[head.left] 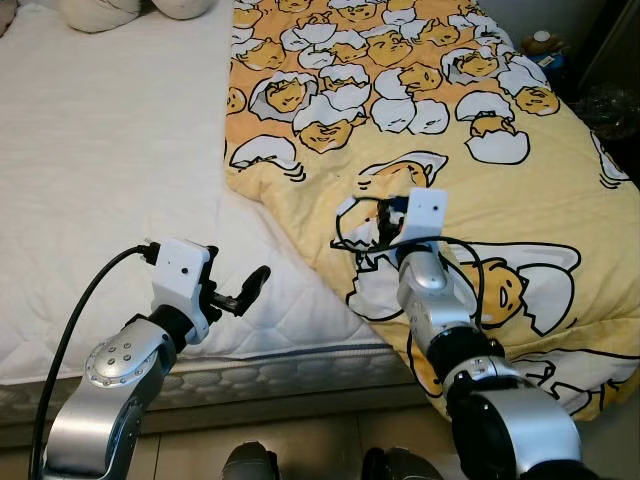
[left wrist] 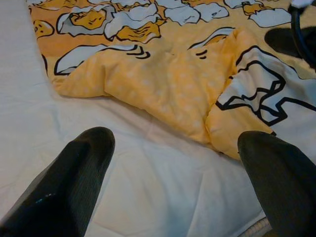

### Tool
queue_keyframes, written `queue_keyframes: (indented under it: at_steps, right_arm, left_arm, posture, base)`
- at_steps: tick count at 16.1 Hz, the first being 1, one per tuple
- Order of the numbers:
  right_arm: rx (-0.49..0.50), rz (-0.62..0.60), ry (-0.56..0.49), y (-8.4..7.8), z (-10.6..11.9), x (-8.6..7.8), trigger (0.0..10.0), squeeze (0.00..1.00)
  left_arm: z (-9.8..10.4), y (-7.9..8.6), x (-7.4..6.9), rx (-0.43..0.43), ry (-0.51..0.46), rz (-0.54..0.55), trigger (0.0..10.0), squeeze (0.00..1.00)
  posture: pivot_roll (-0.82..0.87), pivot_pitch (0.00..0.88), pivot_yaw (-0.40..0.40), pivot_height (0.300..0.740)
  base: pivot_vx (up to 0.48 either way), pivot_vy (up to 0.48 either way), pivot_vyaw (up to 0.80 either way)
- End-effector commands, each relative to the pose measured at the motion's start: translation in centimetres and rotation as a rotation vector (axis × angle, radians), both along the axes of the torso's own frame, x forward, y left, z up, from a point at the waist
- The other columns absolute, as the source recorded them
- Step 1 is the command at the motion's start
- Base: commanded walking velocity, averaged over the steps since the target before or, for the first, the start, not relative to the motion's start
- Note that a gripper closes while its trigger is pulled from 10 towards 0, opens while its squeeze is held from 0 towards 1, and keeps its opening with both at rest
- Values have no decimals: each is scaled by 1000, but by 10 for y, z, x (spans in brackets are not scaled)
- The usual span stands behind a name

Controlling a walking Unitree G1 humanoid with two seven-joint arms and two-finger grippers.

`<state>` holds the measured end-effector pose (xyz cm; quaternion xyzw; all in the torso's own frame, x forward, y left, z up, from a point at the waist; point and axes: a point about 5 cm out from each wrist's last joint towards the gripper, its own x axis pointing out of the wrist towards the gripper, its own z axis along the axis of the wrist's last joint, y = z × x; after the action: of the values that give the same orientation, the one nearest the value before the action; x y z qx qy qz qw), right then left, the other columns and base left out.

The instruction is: Clean up the room

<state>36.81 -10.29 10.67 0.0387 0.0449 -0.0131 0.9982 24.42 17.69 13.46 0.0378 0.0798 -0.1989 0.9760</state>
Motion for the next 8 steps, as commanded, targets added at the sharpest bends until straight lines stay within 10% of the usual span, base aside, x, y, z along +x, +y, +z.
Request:
queue_keyframes:
  at_steps: [1, 8]
  right_arm:
    - [-1, -16, 15, 0, 2, 3, 10000, 1000]
    - [76, -71, 130, -5, -8, 4, 10000, 1000]
  left_arm:
    - [-2, -1, 0, 7, 8, -4, 10000, 0]
    - [-3, -1, -1, 5, 7, 2, 10000, 0]
  posture:
    - [195, 118, 30, 740]
    - [211, 115, 18, 740]
  base:
    - [0, 0, 0]
    - [0, 0, 0]
